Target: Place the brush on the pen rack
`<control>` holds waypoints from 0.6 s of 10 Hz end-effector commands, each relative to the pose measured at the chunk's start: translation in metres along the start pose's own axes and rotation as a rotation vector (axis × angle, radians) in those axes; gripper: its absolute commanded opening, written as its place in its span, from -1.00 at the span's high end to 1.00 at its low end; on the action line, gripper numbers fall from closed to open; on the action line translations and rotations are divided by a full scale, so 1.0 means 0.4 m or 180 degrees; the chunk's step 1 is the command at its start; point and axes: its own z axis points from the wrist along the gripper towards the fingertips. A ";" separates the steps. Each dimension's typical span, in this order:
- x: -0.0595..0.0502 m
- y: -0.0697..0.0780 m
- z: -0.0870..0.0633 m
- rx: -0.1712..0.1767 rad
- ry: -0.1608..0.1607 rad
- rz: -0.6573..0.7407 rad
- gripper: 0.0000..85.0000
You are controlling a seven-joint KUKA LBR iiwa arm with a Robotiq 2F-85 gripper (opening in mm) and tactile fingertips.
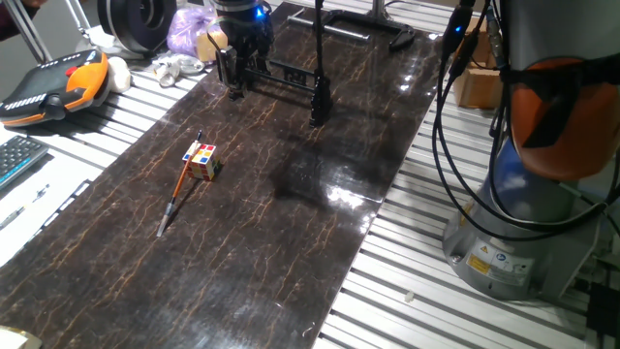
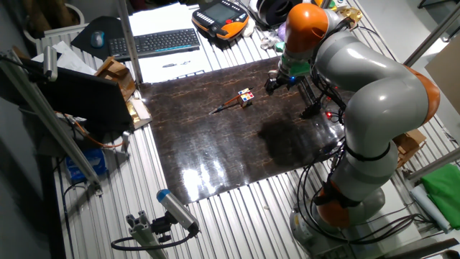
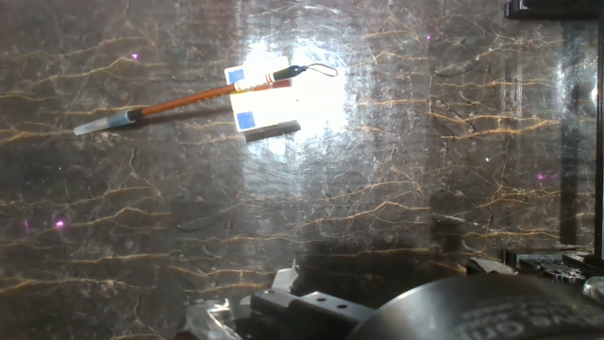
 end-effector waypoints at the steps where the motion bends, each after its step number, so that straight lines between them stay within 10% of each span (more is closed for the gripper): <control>1: 0.000 0.000 -0.001 0.0093 0.0063 0.0567 0.98; 6: 0.002 0.003 -0.004 0.0099 0.0073 0.0553 0.98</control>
